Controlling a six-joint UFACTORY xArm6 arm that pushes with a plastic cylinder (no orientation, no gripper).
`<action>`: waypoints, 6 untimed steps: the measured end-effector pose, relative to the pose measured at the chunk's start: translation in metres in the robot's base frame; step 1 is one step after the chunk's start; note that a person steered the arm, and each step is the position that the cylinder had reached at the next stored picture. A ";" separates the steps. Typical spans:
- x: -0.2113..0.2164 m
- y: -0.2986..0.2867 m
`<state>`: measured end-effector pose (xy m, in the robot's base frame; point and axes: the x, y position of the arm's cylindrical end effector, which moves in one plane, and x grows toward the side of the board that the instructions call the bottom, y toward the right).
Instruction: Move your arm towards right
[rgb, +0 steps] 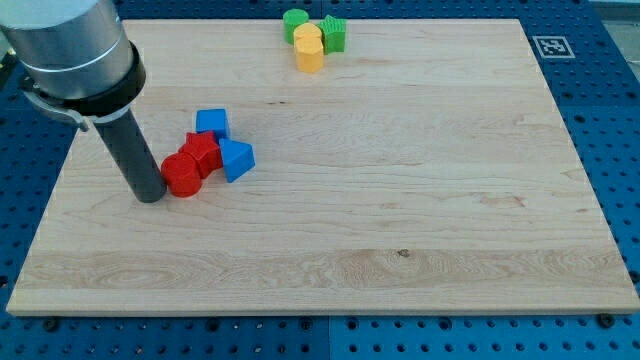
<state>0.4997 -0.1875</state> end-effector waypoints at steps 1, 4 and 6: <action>-0.003 0.004; 0.040 0.031; 0.055 0.211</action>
